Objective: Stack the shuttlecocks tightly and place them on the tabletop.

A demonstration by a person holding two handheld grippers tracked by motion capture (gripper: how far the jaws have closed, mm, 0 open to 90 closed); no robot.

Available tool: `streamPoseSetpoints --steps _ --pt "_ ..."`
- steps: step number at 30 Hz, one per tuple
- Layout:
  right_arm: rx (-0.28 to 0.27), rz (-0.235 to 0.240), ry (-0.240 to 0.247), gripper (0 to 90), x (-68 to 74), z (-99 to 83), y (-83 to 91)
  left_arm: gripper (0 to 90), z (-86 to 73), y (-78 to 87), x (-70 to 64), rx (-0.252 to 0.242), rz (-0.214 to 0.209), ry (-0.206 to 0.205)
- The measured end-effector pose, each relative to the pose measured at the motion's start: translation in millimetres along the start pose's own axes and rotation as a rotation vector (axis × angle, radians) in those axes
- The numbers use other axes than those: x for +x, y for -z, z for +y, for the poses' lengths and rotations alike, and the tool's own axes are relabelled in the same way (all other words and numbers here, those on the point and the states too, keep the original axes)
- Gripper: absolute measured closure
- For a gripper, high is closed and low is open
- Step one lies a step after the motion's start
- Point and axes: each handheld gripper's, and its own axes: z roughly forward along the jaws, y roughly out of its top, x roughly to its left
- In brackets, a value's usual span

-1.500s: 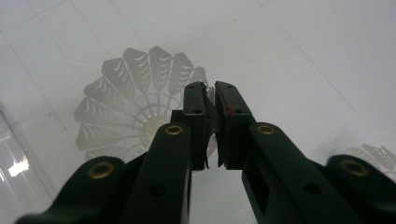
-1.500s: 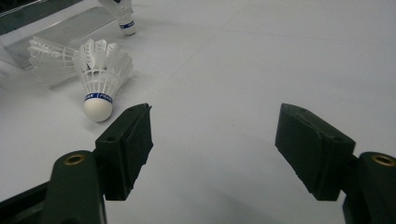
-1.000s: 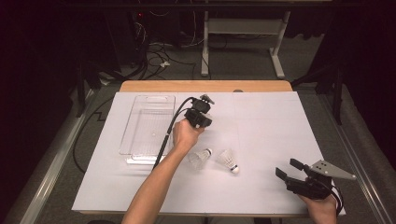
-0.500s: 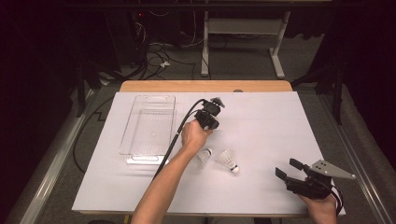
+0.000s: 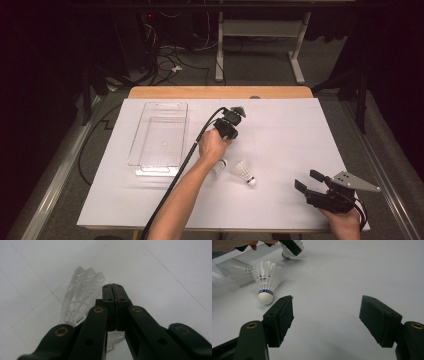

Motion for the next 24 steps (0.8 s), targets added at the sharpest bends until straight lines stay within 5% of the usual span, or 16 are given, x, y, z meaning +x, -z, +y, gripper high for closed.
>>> streamPoseSetpoints --steps 10,14,24 --pt "0.000 0.003 0.000 27.5 0.0 -0.1 0.1 89.3 3.4 -3.0 -1.3 -0.001 0.023 0.006" --pt "0.001 0.004 -0.002 27.5 0.0 -0.1 0.0 89.3 4.1 -5.0 -4.8 0.017 0.050 -0.028" --pt "0.001 0.005 -0.001 27.5 -0.1 -0.2 0.0 89.4 3.7 -6.9 -0.6 0.025 0.051 -0.005"
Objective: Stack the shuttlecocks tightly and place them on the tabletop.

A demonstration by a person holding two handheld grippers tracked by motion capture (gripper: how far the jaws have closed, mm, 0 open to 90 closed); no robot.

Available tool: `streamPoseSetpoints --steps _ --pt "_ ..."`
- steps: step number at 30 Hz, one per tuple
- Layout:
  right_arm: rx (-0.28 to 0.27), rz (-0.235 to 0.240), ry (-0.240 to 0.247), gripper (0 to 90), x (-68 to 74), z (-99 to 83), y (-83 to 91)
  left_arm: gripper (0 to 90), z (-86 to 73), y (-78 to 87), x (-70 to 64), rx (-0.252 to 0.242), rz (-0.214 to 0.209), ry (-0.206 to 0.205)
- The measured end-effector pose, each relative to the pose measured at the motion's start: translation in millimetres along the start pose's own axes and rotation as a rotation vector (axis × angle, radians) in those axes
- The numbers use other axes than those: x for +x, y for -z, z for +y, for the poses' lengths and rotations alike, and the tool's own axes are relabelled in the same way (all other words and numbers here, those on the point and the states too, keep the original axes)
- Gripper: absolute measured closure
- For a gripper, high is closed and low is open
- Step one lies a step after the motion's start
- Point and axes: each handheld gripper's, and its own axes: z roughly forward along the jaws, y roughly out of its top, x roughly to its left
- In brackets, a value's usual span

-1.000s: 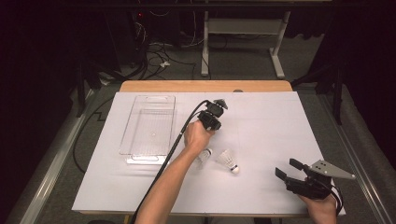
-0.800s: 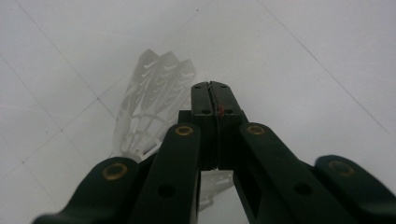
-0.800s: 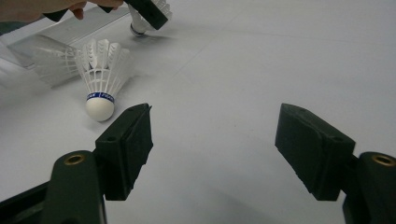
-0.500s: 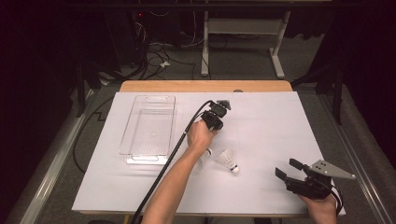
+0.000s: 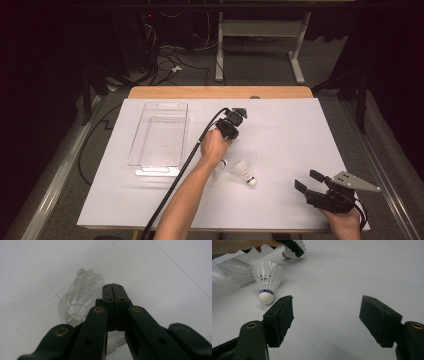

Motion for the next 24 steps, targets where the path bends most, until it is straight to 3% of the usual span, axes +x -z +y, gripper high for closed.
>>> streamPoseSetpoints --steps 3,8,12,24 --pt "0.002 -0.002 -0.001 27.5 0.0 0.0 -0.2 89.2 -0.2 0.7 -0.8 -0.005 0.001 -0.008" --pt "0.003 -0.002 -0.001 27.5 -0.1 0.1 -0.7 84.8 0.7 6.4 -0.5 -0.046 -0.038 0.003" --pt "0.003 -0.003 -0.003 27.5 -0.3 0.1 -0.7 80.8 0.5 8.3 -2.3 -0.050 -0.044 -0.019" --pt "0.003 0.004 -0.007 27.4 -1.0 0.1 -1.8 74.9 1.8 12.8 -2.0 -0.082 -0.078 -0.012"
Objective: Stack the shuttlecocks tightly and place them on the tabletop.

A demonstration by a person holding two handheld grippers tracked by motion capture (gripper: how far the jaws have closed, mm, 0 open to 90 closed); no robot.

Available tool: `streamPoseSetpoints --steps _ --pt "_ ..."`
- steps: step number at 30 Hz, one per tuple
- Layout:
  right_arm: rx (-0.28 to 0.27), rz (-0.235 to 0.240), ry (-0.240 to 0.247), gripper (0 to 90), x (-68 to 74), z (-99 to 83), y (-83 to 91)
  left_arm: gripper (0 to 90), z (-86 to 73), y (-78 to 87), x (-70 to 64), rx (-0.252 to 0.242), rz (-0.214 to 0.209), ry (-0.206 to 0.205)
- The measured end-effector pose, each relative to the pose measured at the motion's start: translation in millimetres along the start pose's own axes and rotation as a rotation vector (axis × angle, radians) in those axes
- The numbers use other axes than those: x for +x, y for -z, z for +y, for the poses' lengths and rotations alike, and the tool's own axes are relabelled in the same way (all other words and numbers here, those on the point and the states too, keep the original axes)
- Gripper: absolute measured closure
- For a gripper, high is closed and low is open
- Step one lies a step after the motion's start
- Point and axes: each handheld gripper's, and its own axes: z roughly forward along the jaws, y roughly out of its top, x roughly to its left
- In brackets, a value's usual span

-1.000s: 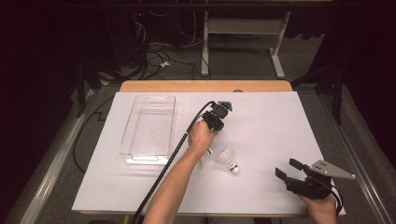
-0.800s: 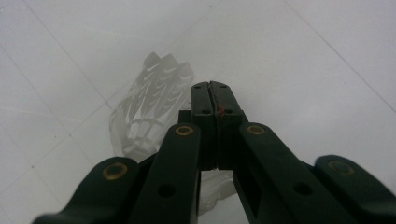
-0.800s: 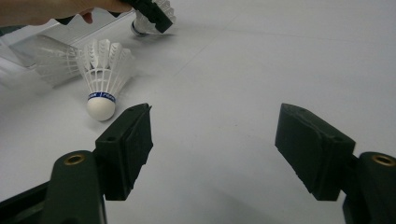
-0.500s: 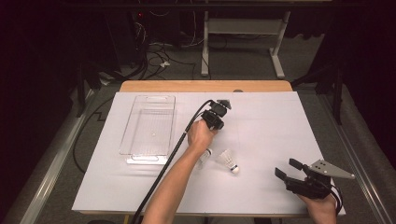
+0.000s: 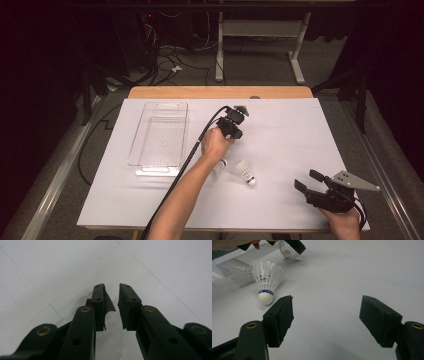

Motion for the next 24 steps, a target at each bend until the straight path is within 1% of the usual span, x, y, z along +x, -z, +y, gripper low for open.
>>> streamPoseSetpoints --steps 7,12,16,24 --pt "-0.001 0.004 0.000 27.3 -0.1 -0.1 0.2 74.7 1.5 1.0 0.5 -0.006 -0.008 0.002" --pt "0.001 0.002 0.000 27.4 0.2 0.0 0.1 74.5 1.8 1.6 0.4 -0.025 -0.014 0.004" --pt "0.001 0.002 0.001 27.4 0.2 0.0 0.0 74.1 2.5 2.1 0.7 -0.031 -0.017 0.008" --pt "0.000 0.002 0.002 27.4 0.0 -0.1 0.1 73.2 3.4 1.5 0.4 -0.030 -0.024 0.007"
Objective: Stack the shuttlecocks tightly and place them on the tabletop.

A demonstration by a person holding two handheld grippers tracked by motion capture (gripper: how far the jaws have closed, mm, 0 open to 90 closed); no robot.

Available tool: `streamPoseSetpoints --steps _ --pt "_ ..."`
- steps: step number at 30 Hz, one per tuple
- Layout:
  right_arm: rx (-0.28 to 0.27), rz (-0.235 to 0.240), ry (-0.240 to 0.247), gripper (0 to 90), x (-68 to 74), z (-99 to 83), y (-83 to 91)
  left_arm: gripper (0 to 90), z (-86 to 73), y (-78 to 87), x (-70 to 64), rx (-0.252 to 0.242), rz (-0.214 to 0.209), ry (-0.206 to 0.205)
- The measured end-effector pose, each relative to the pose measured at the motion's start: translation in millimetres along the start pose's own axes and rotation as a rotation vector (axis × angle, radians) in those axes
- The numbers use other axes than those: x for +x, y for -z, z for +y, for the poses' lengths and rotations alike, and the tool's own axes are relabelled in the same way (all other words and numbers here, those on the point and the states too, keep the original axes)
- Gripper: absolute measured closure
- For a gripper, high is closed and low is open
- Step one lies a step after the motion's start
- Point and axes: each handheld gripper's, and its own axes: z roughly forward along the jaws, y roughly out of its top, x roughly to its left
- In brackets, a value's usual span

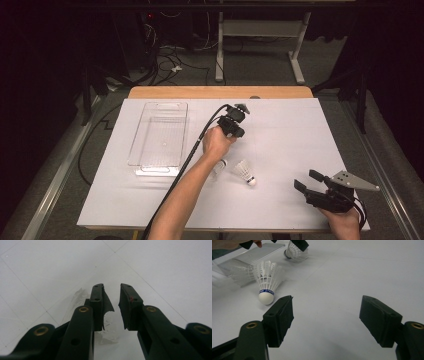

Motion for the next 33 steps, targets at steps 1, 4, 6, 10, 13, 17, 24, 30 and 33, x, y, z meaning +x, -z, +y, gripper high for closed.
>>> streamPoseSetpoints --steps 1,4,6,10,13,17,24,30,33 --pt "0.000 0.001 0.000 27.4 0.0 0.0 0.0 73.1 0.0 0.1 0.1 0.000 0.000 -0.001" --pt "0.001 0.001 0.001 27.4 0.0 0.0 -0.2 72.5 -0.2 1.0 0.3 -0.006 -0.004 0.002" --pt "0.001 0.001 0.002 27.4 0.2 0.0 0.0 72.1 -0.2 2.5 -0.3 -0.010 -0.009 0.000" --pt "0.001 0.000 0.002 27.4 0.3 0.0 0.0 70.5 -0.7 3.1 -1.7 -0.011 -0.021 -0.001" --pt "0.003 -0.001 0.003 27.4 0.4 0.1 -0.3 70.1 -0.8 3.0 -1.5 -0.009 -0.029 0.003" --pt "0.003 -0.002 0.003 27.4 0.0 0.0 -0.4 69.4 -0.5 3.5 -1.3 -0.015 -0.035 0.007" --pt "0.004 -0.001 0.002 27.4 0.4 0.0 -0.3 66.9 -0.7 5.0 -2.1 -0.021 -0.039 0.008" --pt "0.005 -0.001 0.003 27.4 0.4 0.0 -0.3 66.3 -0.7 6.8 -2.4 -0.023 -0.042 0.007" --pt "0.005 0.000 0.002 27.4 0.5 0.0 -0.4 66.0 -1.0 6.4 -2.9 -0.017 -0.037 0.002"
